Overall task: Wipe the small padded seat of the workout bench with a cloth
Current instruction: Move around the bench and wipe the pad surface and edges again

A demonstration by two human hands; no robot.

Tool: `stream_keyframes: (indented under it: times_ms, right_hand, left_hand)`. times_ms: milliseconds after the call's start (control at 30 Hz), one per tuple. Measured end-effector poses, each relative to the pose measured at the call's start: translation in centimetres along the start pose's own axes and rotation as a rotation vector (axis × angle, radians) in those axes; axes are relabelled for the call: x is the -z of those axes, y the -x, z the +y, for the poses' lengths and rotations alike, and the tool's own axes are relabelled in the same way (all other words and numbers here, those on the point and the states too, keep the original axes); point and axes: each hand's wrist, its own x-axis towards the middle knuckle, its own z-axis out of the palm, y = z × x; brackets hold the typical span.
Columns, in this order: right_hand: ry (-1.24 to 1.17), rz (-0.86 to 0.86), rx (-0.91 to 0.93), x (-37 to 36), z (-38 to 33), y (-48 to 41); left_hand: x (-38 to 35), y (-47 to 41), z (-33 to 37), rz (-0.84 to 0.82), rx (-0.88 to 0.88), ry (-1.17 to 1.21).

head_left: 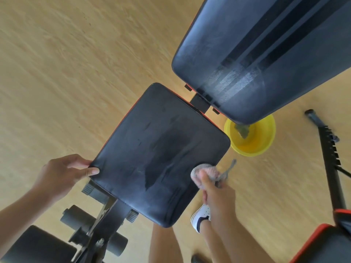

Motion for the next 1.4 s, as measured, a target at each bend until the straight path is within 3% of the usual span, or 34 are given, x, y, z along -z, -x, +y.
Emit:
stream_keyframes:
  times_ms: [100, 200, 300, 500, 600, 733, 867, 933, 967, 1067, 1100, 1167, 1267, 1400]
  right_hand:
    - [0.025, -0.104, -0.105, -0.6, 2.1, 2.1]
    - [0.103, 0.004, 0.043, 1.0, -1.5, -1.0]
    - [-0.016, 0.101, 0.139, 1.8, -4.9, -3.1]
    - [-0.055, 0.050, -0.166, -3.5, 6.3, 2.3]
    - [-0.169, -0.072, -0.350, -5.2, 9.3, 4.8]
    - [-0.328, -0.101, -0.342, -6.0, 11.0, 6.6]
    - [-0.226, -0.261, -0.452, -5.4, 9.9, 8.4]
    - [0.096, -0.423, -0.298, -5.4, 8.4, 9.8]
    - [0.314, -0.471, -0.106, -5.8, 7.5, 10.2]
    - [0.881, -0.472, 0.820, -8.1, 4.2, 9.6]
    - [0.917, -0.449, 1.109, -9.4, 2.7, 9.0]
    - [0.951, -0.418, 1.450, -12.5, -0.6, 7.9]
    - [1.067, -0.380, 1.588, -15.7, -4.0, 7.4]
    - [1.192, -0.550, 1.707, -13.9, -1.4, 6.6]
  left_hand:
    - [-0.1, -0.2, 0.0, 0.001, 0.000, 0.000]
    - [-0.2, -0.1, -0.2, -0.001, -0.007, 0.016]
    - [-0.1, 0.0, -0.1, -0.003, -0.010, 0.044]
    - [-0.2, 0.2, 0.3, 0.004, -0.003, 0.035]
    - [0.0, 0.2, 0.5, 0.000, -0.015, -0.004]
    - [-0.1, 0.1, 0.1, 0.015, 0.005, -0.019]
    - [-0.1, 0.2, 0.3, 0.023, 0.026, -0.019]
    - [-0.1, 0.3, 0.6, 0.017, 0.027, -0.004]
    - [-0.1, 0.4, 0.7, 0.015, 0.029, 0.005]
    - [0.0, 0.4, 0.8, 0.028, 0.034, 0.019]
    - [0.0, 0.3, 0.7, 0.031, 0.032, 0.030]
    - [0.0, 0.3, 0.5, 0.027, 0.029, 0.064]
    - [-0.2, 0.1, 0.2, 0.033, 0.018, 0.081]
    - [-0.2, 0.3, 0.2, 0.047, 0.041, 0.115]
